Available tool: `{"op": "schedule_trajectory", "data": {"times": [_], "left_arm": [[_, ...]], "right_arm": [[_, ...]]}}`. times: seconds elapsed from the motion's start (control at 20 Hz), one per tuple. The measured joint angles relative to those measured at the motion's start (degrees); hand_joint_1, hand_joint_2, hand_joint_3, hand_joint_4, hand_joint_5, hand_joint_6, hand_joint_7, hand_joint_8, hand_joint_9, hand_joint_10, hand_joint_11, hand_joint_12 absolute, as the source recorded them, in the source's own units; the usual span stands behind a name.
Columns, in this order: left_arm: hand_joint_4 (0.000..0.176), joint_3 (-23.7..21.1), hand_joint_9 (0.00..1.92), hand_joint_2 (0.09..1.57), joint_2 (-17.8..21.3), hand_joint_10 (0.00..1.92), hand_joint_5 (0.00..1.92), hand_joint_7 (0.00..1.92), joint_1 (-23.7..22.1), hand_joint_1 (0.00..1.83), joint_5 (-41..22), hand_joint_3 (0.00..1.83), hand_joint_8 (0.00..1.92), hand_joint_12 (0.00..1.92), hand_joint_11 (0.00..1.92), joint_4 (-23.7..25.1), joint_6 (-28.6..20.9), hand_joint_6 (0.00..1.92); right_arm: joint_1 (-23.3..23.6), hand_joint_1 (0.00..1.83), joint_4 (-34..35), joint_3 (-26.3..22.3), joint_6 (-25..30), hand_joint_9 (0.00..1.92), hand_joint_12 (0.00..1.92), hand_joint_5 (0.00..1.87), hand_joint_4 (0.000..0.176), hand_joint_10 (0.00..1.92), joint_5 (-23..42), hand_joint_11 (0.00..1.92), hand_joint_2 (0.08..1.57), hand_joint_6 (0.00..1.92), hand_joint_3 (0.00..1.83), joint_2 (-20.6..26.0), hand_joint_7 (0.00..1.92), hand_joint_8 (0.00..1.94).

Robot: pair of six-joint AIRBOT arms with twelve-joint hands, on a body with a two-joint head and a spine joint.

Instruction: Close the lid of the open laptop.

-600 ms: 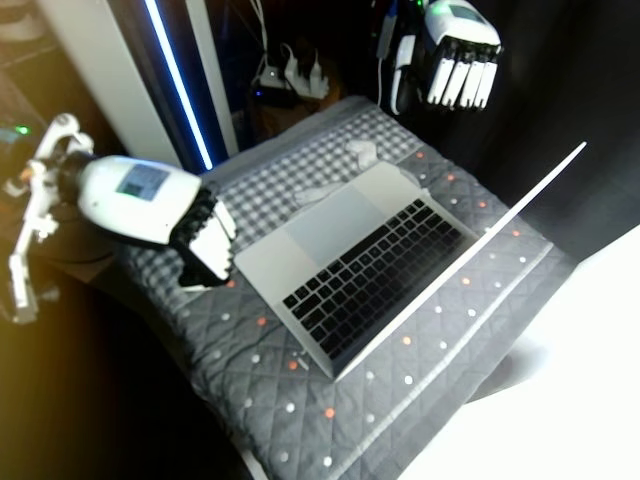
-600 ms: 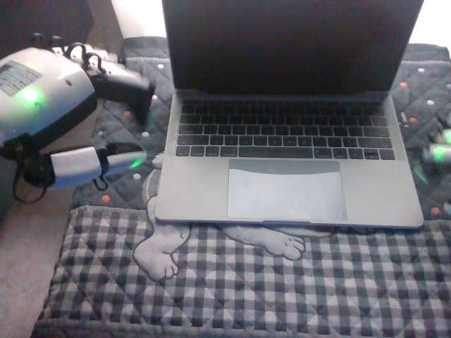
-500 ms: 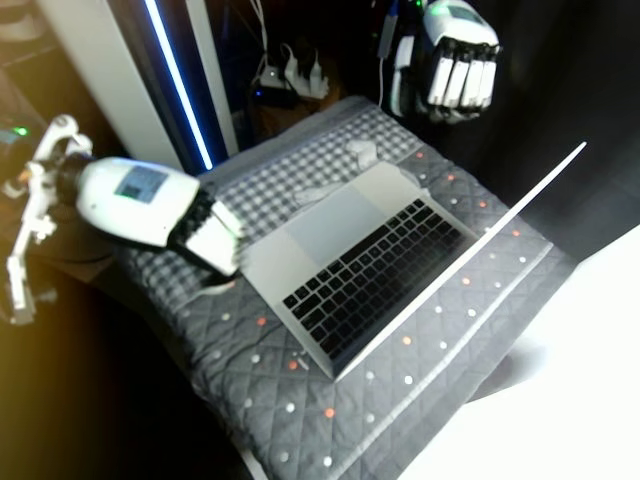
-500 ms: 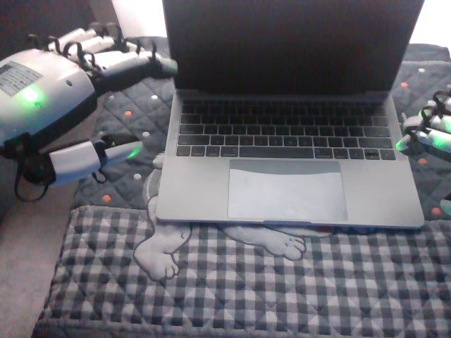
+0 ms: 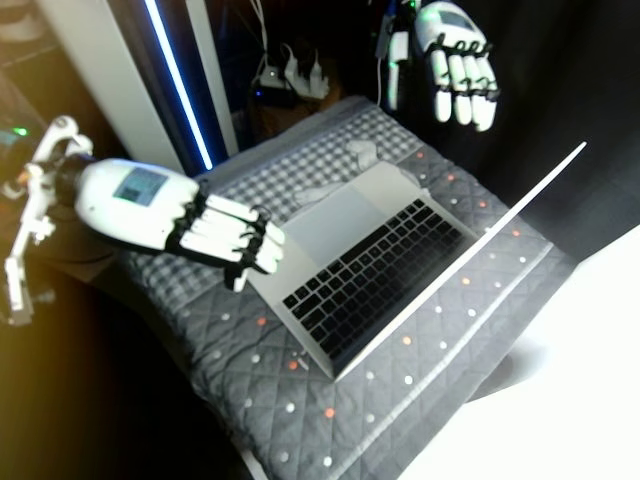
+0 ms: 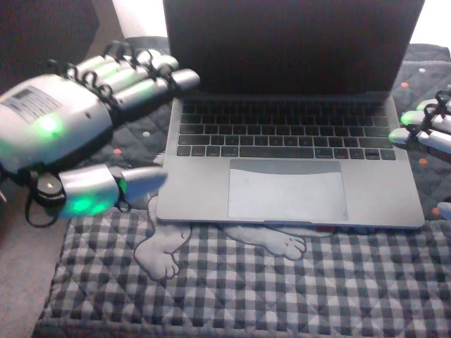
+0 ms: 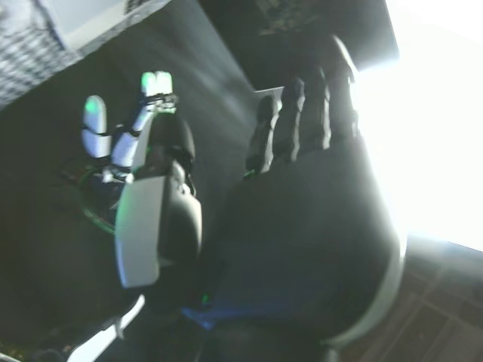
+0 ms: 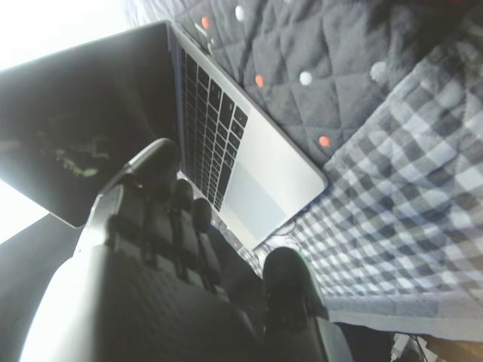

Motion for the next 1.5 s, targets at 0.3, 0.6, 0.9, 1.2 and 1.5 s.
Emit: {"op": "schedule_trajectory", "data": {"times": [0.3,0.6,0.9,1.2,1.5], "left_arm": [[0.000,1.9,0.15,1.38,-5.7,0.10,0.11,0.18,0.0,0.12,7.4,0.00,0.02,0.82,0.00,2.6,-2.5,0.03],[0.000,2.9,0.15,1.35,-8.1,0.19,0.20,0.24,1.9,0.30,10.3,0.00,0.00,1.03,0.00,2.3,-4.0,0.03],[0.000,4.0,0.15,1.37,-10.1,0.12,0.16,0.19,2.9,0.21,10.7,0.00,0.00,0.78,0.00,2.4,-5.3,0.01],[0.000,4.4,0.19,1.37,-10.4,0.10,0.15,0.19,3.0,0.18,10.5,0.00,0.00,0.83,0.00,2.5,-5.7,0.00],[0.000,4.7,0.16,1.36,-10.8,0.07,0.17,0.18,3.3,0.21,10.2,0.00,0.00,0.68,0.00,2.5,-6.1,0.01]], "right_arm": [[0.0,0.00,0.2,0.0,0.0,0.00,1.09,0.00,0.000,0.20,-0.2,0.00,1.49,0.24,0.00,0.1,0.06,0.02],[0.0,0.07,0.3,0.1,0.0,0.00,1.04,0.00,0.000,0.21,-0.3,0.00,1.48,0.26,0.00,0.5,0.07,0.00],[2.4,0.22,0.8,0.7,0.0,0.01,0.55,0.00,0.000,0.03,-0.1,0.00,1.48,0.07,0.00,0.6,0.02,0.00],[7.5,0.17,-0.8,1.7,0.0,0.00,0.01,0.00,0.016,0.01,-0.9,0.00,1.49,0.00,0.00,-1.0,0.00,0.00],[18.0,0.16,-5.7,3.7,-0.1,0.03,0.37,0.00,0.025,0.09,-4.6,0.00,1.44,0.00,0.01,-3.8,0.01,0.00]]}}
